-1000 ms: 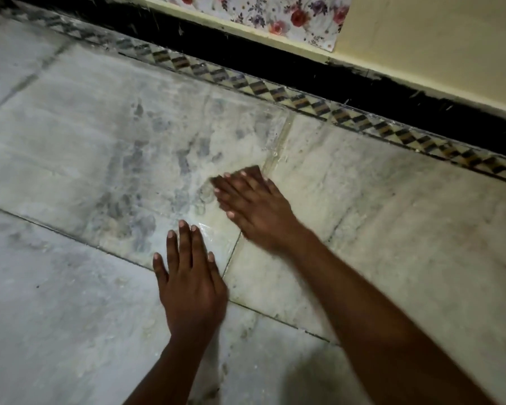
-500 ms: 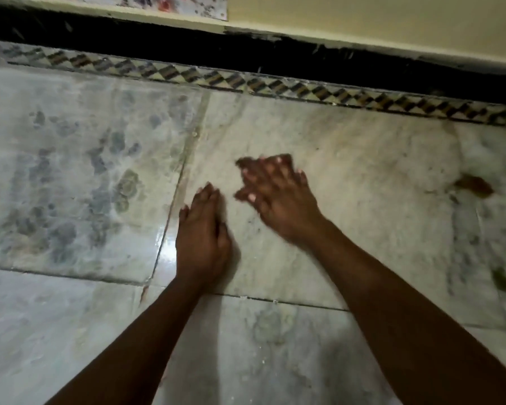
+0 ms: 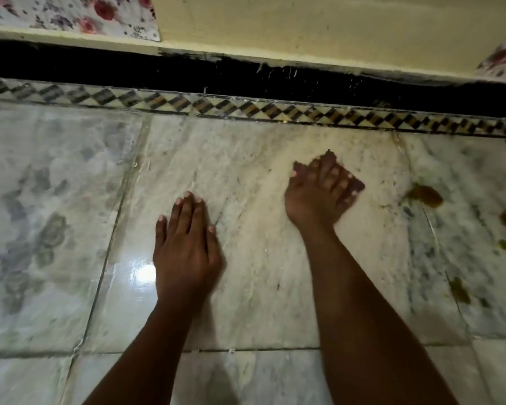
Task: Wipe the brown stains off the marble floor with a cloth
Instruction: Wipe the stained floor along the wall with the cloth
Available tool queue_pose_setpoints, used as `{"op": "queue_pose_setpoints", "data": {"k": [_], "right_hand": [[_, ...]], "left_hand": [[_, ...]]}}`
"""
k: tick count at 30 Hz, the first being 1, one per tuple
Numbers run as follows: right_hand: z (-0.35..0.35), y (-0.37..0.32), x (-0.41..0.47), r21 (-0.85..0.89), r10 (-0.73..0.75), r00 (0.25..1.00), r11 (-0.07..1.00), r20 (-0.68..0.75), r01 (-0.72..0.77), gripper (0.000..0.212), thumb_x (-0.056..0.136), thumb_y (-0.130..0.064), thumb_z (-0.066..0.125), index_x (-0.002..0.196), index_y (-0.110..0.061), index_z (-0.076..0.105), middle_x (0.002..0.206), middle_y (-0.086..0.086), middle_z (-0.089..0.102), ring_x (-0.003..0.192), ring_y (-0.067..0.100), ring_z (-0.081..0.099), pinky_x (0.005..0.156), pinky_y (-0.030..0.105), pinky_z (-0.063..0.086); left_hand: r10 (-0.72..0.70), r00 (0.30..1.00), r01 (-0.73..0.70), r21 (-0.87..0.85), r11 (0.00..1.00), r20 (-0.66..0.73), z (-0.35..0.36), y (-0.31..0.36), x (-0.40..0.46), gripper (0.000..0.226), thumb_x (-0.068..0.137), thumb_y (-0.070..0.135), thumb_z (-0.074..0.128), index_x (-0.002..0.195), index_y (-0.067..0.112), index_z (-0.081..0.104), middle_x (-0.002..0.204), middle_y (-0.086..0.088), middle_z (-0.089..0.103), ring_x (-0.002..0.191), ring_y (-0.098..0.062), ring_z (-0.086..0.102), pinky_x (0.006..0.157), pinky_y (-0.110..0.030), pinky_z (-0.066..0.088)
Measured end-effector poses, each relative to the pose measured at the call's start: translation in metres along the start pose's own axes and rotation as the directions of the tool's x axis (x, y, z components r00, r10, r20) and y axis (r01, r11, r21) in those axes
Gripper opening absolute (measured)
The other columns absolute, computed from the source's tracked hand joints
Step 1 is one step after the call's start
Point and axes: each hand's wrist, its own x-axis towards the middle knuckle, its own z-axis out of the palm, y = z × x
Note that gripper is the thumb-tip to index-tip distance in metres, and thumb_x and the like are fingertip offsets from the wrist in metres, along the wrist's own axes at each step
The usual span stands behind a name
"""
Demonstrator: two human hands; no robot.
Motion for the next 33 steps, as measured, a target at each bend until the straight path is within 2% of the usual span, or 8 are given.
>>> {"op": "queue_pose_setpoints", "data": {"k": [2, 6, 10, 13, 20, 24, 28, 33], "right_hand": [[0.007, -0.028, -0.004, -0.026, -0.208, 0.978, 0.978, 0.03, 0.209, 0.07, 0.11, -0.056, 0.018, 0.169, -0.031, -0.011, 0.18, 0.009, -0.012, 0.164, 0.038, -0.015, 0.129, 0.065, -0.005], [0.011, 0.022, -0.08, -0.111, -0.638, 0.765, 0.757, 0.084, 0.644, 0.066, 0.108, -0.061, 0.023, 0.168, -0.047, 0.002, 0.181, -0.001, 0.005, 0.167, 0.027, 0.0, 0.13, 0.063, 0.009], [-0.008, 0.063, -0.051, -0.137, -0.239, 0.971, 0.961, 0.029, 0.241, 0.07, 0.105, -0.066, 0.013, 0.17, -0.042, 0.001, 0.181, 0.0, 0.002, 0.167, 0.028, -0.002, 0.129, 0.063, 0.002], [-0.003, 0.01, 0.007, -0.027, -0.004, 1.0, 1.0, -0.003, 0.004, 0.071, 0.108, -0.064, 0.012, 0.169, -0.035, -0.01, 0.18, 0.005, -0.015, 0.165, 0.032, -0.017, 0.129, 0.065, -0.006], [0.012, 0.016, -0.067, -0.147, -0.529, 0.841, 0.828, 0.117, 0.541, 0.064, 0.11, -0.059, 0.021, 0.169, -0.047, -0.001, 0.181, -0.004, -0.008, 0.167, 0.026, -0.01, 0.13, 0.064, 0.004], [-0.004, 0.072, -0.085, -0.186, -0.205, 0.975, 0.958, 0.082, 0.217, 0.069, 0.107, -0.059, 0.023, 0.171, -0.037, 0.01, 0.18, 0.003, 0.01, 0.166, 0.03, 0.008, 0.128, 0.068, 0.013], [0.002, 0.019, -0.021, -0.049, 0.136, 0.99, 0.989, -0.046, -0.139, 0.075, 0.104, -0.062, 0.016, 0.172, -0.031, 0.006, 0.181, 0.009, -0.002, 0.166, 0.036, -0.005, 0.129, 0.069, 0.002], [0.019, -0.014, -0.024, -0.121, -0.24, 0.971, 0.963, 0.017, 0.24, 0.074, 0.109, -0.056, 0.028, 0.172, -0.03, 0.001, 0.181, 0.009, -0.003, 0.166, 0.037, -0.004, 0.129, 0.068, 0.006]], "left_hand": [[0.01, 1.0, -0.01, 0.021, 1.0, 0.004, -0.001, 0.002, 0.001, 0.06, 0.108, 0.037, 0.035, 0.163, 0.015, 0.04, 0.174, -0.006, 0.031, 0.162, -0.022, 0.026, 0.132, -0.05, 0.019], [0.006, 1.0, -0.007, 0.046, 0.999, 0.018, -0.006, 0.003, 0.003, 0.06, 0.107, 0.036, 0.036, 0.162, 0.014, 0.041, 0.174, -0.006, 0.031, 0.162, -0.022, 0.027, 0.132, -0.051, 0.021], [-0.019, 0.999, 0.017, 0.045, 0.999, 0.032, -0.006, 0.005, 0.004, 0.06, 0.107, 0.035, 0.036, 0.163, 0.015, 0.04, 0.175, -0.005, 0.029, 0.163, -0.02, 0.026, 0.133, -0.048, 0.019], [-0.037, 0.999, 0.036, 0.036, 0.999, 0.039, -0.006, 0.006, 0.003, 0.062, 0.106, 0.037, 0.035, 0.164, 0.017, 0.039, 0.176, -0.002, 0.027, 0.164, -0.017, 0.021, 0.134, -0.045, 0.014], [-0.041, 0.997, 0.039, 0.033, 0.999, 0.059, -0.014, 0.01, 0.008, 0.062, 0.105, 0.036, 0.038, 0.163, 0.015, 0.04, 0.176, -0.004, 0.027, 0.163, -0.02, 0.024, 0.133, -0.049, 0.018], [-0.046, 0.995, 0.043, 0.037, 0.998, 0.091, -0.017, 0.01, 0.01, 0.061, 0.106, 0.034, 0.04, 0.163, 0.013, 0.04, 0.176, -0.005, 0.025, 0.164, -0.022, 0.022, 0.132, -0.052, 0.02], [-0.06, 0.994, 0.056, 0.049, 0.997, 0.089, -0.016, 0.011, 0.011, 0.062, 0.105, 0.034, 0.041, 0.163, 0.012, 0.039, 0.176, -0.006, 0.027, 0.164, -0.022, 0.022, 0.132, -0.051, 0.019], [-0.057, 0.991, 0.049, 0.067, 0.997, 0.121, -0.019, 0.012, 0.014, 0.063, 0.104, 0.036, 0.039, 0.162, 0.012, 0.041, 0.176, -0.006, 0.028, 0.164, -0.024, 0.022, 0.132, -0.051, 0.016]]}}
